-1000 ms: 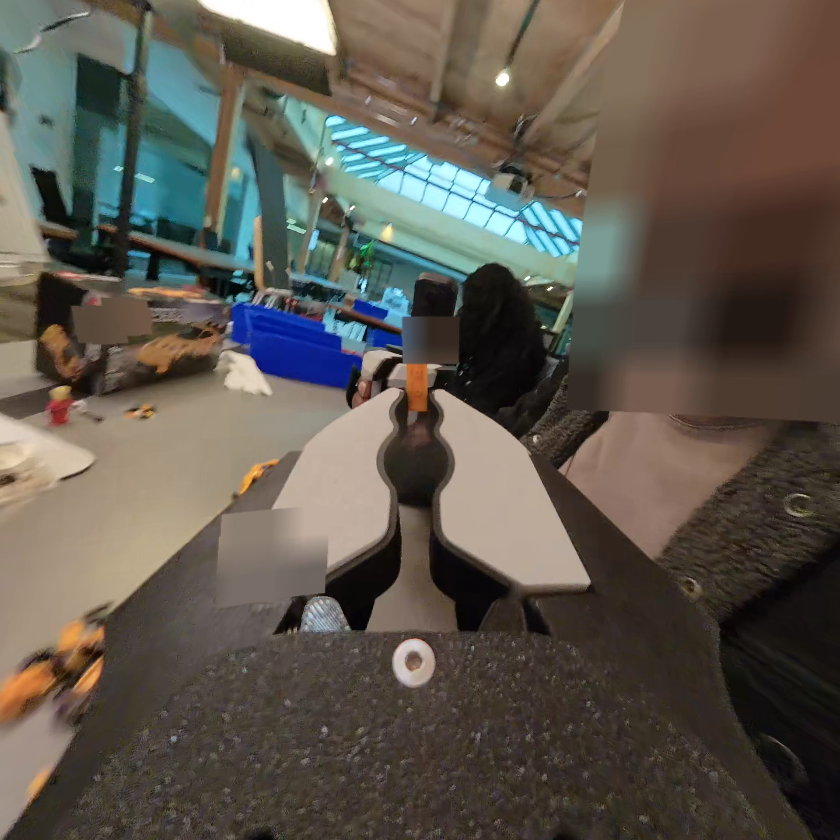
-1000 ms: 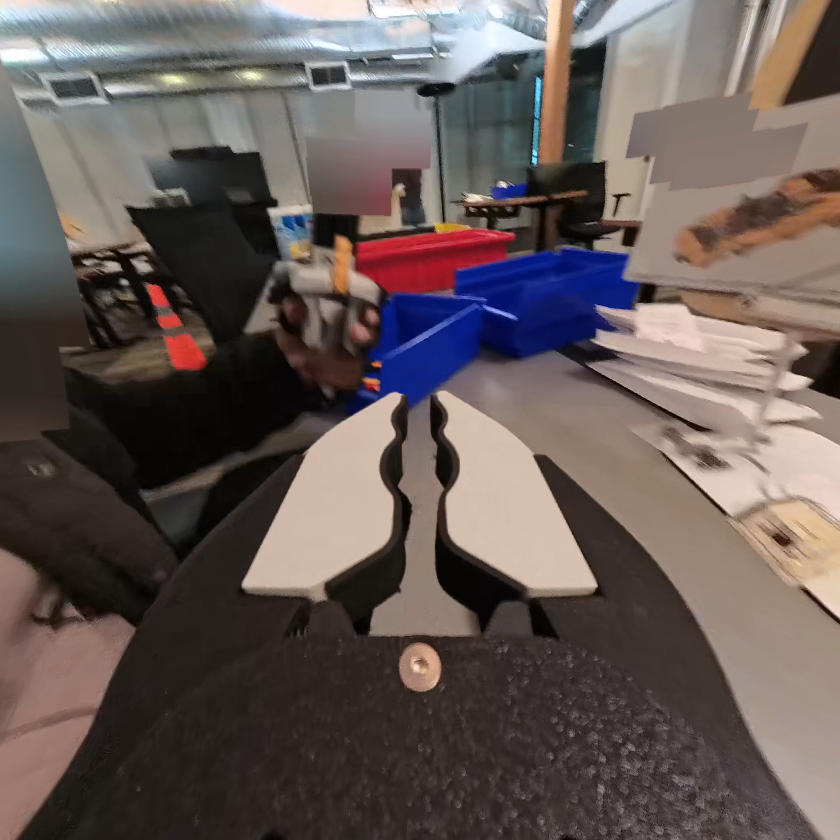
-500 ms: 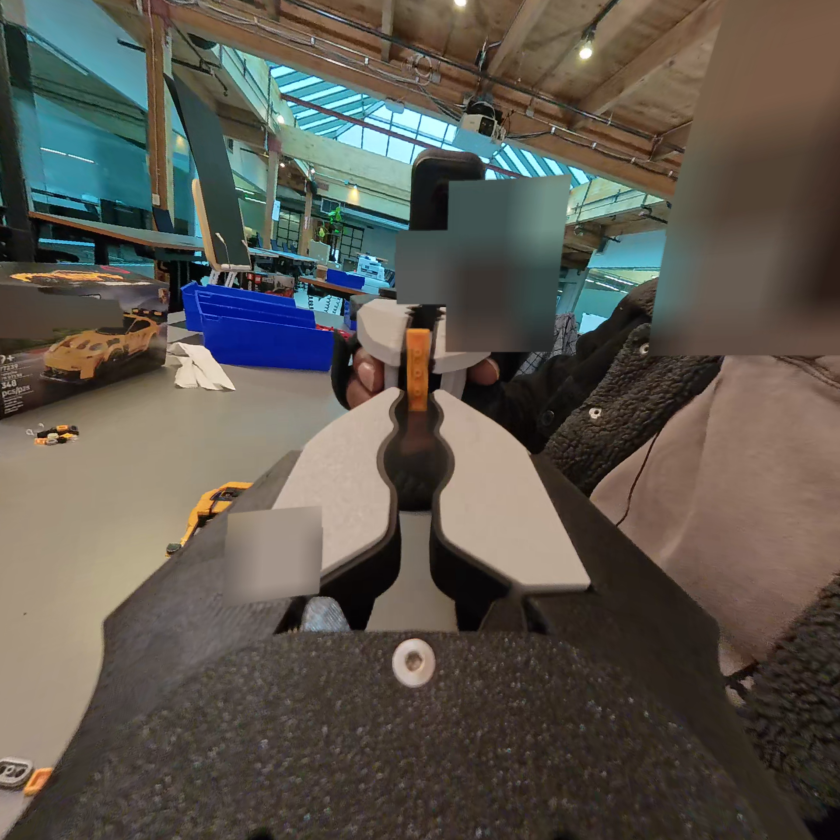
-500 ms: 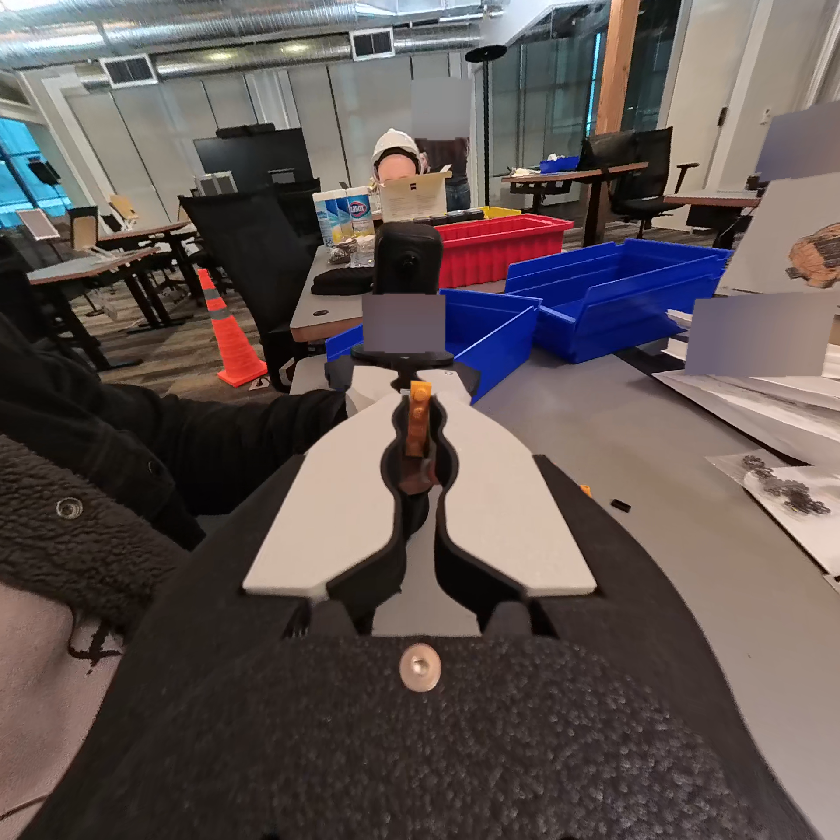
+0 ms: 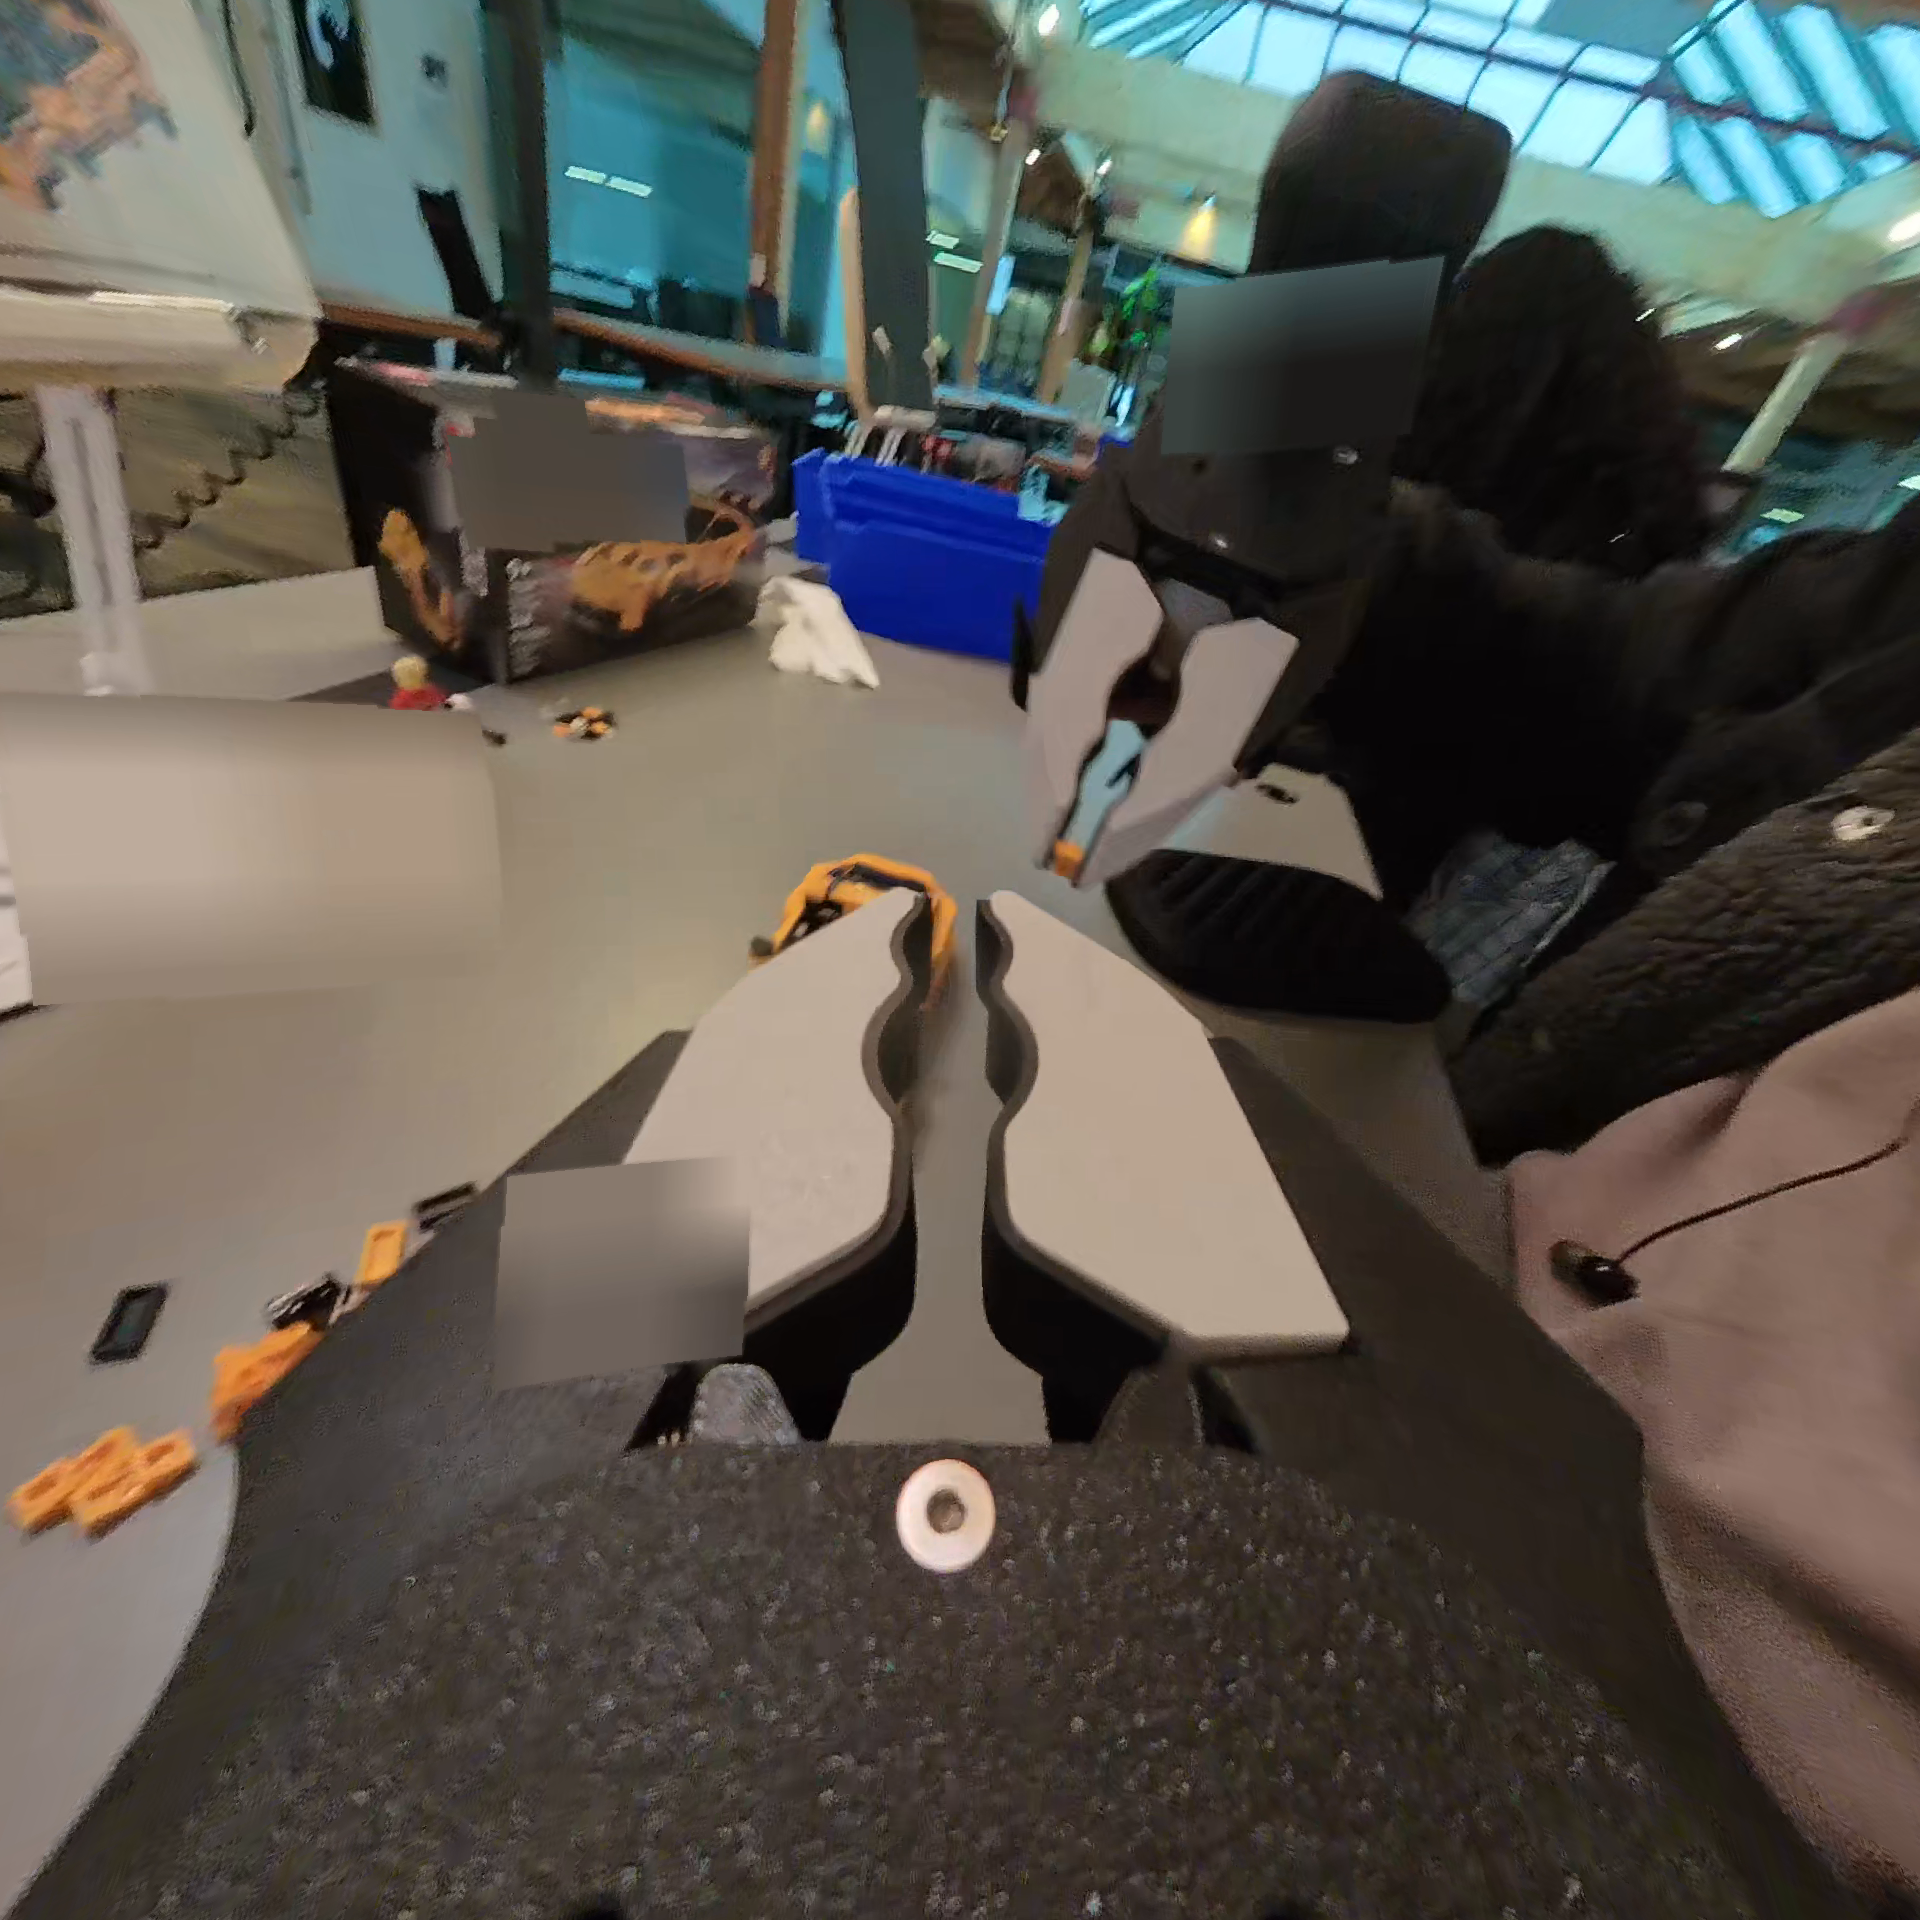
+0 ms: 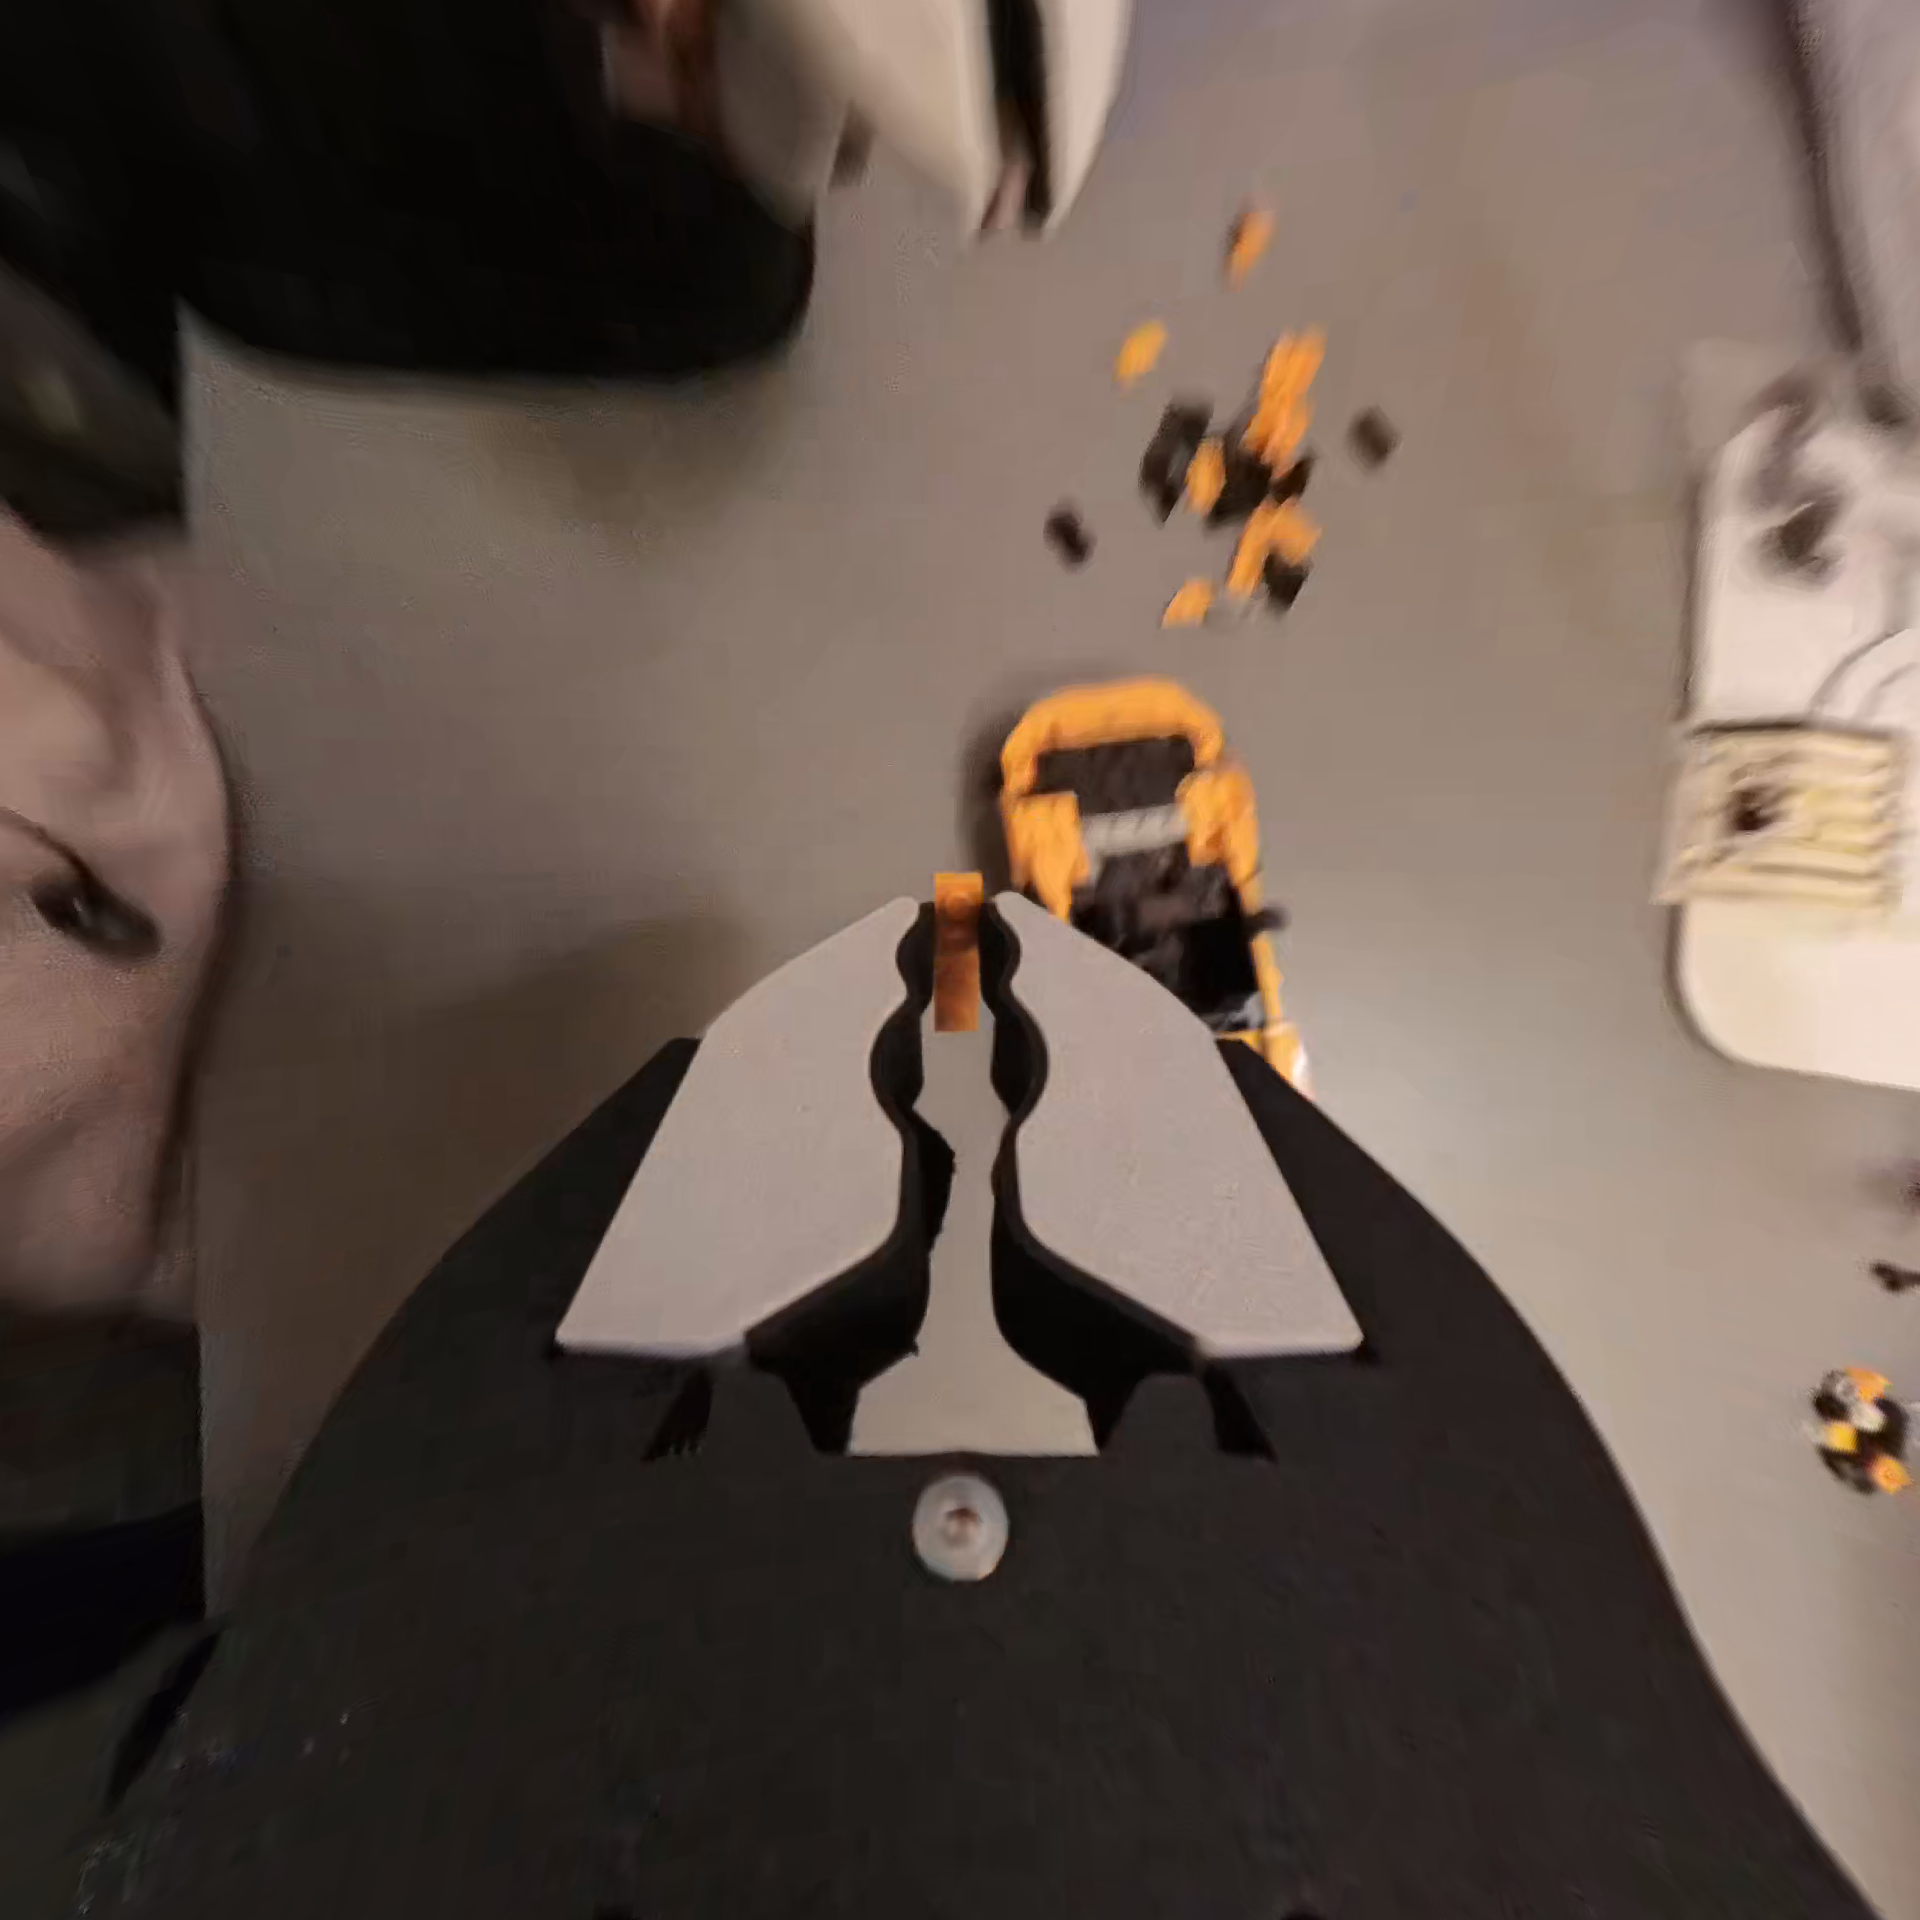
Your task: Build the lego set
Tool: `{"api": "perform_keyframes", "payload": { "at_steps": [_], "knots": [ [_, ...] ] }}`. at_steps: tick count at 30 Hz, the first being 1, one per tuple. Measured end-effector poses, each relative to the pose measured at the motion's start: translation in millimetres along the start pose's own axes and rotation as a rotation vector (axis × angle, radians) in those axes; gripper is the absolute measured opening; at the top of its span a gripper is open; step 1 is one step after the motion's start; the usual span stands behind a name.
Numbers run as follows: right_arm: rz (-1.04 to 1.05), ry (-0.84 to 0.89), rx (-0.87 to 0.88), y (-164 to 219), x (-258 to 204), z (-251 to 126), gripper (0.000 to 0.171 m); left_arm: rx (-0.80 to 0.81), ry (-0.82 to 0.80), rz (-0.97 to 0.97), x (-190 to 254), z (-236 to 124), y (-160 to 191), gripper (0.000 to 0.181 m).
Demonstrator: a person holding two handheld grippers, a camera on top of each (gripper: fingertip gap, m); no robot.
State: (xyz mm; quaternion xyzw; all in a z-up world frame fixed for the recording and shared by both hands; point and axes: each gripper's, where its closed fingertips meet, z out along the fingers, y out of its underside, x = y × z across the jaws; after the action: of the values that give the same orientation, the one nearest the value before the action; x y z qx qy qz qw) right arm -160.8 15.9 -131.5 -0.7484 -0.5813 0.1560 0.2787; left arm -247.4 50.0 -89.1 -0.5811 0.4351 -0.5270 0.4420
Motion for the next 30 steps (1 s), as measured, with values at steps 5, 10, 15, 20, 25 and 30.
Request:
{"api": "perform_keyframes", "payload": {
  "at_steps": [5,10,15,20,25,30],
  "knots": [
    [-0.085,-0.143,-0.264,40.5,-38.0,55.0,0.008,-0.089,-0.062,0.067,-7.1,3.3,14.6,0.007],
    [-0.178,-0.149,-0.37,41.4,-39.7,77.7,0.008,-0.134,-0.096,0.11,-9.8,1.4,22.0,0.006],
    [-0.225,-0.139,-0.404,43.0,-39.7,86.1,0.008,-0.186,-0.115,0.126,-14.3,3.1,33.2,0.006],
    [-0.219,-0.136,-0.378,42.2,-38.7,86.7,0.01,-0.22,-0.128,0.13,-15.7,7.3,41.7,0.006],
    [-0.177,-0.159,-0.338,41.9,-37.2,86.8,0.018,-0.249,-0.136,0.156,-14.2,10.4,47.0,0.006],
    [-0.121,-0.176,-0.182,18.7,-41.5,69.7,0.021,-0.191,-0.245,0.21,-18.8,-8.0,19.3,0.005]
  ]
}}
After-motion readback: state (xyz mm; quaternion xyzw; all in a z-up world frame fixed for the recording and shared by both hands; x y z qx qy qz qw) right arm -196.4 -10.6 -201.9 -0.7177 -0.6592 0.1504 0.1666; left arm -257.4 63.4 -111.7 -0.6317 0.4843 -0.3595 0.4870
